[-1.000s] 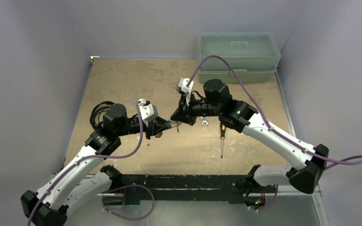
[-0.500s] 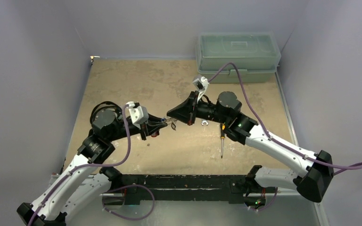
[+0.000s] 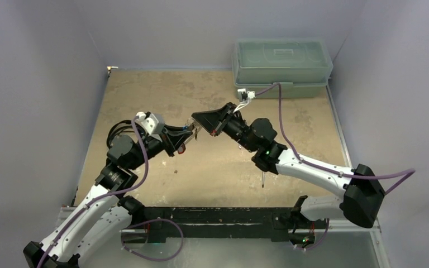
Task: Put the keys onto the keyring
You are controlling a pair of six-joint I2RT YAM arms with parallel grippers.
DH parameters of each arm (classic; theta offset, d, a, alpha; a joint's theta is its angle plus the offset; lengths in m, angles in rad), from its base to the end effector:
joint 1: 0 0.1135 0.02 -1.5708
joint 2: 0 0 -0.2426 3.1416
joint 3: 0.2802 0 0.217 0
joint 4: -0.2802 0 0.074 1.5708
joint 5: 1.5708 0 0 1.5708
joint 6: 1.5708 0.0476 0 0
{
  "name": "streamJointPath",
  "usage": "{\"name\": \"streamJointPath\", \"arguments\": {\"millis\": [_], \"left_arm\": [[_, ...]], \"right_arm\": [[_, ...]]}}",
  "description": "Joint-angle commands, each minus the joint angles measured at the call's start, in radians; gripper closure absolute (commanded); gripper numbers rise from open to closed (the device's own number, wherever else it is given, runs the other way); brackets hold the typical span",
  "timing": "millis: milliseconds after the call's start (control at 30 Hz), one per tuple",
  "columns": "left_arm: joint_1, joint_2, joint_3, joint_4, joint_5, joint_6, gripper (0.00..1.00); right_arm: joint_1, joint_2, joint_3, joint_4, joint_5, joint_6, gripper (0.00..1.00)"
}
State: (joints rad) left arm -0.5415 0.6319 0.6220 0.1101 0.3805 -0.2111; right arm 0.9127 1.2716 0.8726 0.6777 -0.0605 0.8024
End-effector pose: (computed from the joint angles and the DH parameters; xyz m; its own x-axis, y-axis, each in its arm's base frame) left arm 0.1203 -0.0930 0.3266 -0.0828 -0.1772 -0.9807 0.7955 0.5809 -0.1721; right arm 0.1695 0.2239 0.3530 -0.4764 0.5572 -0.6801 -0.6945 0.2358 0.6797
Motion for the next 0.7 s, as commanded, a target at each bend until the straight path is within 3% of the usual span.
{"name": "streamJointPath", "arguments": {"millis": [0, 67, 167, 267, 367, 500, 667], "left_arm": [[0.009, -0.013, -0.011, 0.203, -0.148, -0.087, 1.00], [0.008, -0.010, 0.020, 0.163, -0.148, -0.057, 1.00], [0.008, 0.022, 0.116, -0.001, -0.108, 0.034, 1.00], [0.008, 0.070, 0.227, -0.238, -0.048, 0.173, 1.00], [0.008, 0.091, 0.252, -0.374, -0.023, 0.287, 1.00], [0.007, 0.091, 0.201, -0.332, 0.047, 0.269, 1.00], [0.006, 0.149, 0.183, -0.317, 0.131, 0.250, 1.00]], "right_arm": [[0.061, 0.008, -0.010, 0.109, 0.194, 0.032, 1.00], [0.061, -0.013, -0.027, 0.099, 0.203, 0.030, 1.00], [0.041, -0.068, -0.008, 0.005, 0.143, -0.115, 1.00], [0.005, -0.123, 0.109, -0.252, 0.077, -0.341, 0.74], [-0.003, -0.146, 0.254, -0.542, 0.041, -0.624, 0.64], [0.003, -0.129, 0.411, -0.884, -0.005, -0.978, 0.55], [0.025, -0.126, 0.397, -0.963, 0.002, -1.181, 0.47]]}}
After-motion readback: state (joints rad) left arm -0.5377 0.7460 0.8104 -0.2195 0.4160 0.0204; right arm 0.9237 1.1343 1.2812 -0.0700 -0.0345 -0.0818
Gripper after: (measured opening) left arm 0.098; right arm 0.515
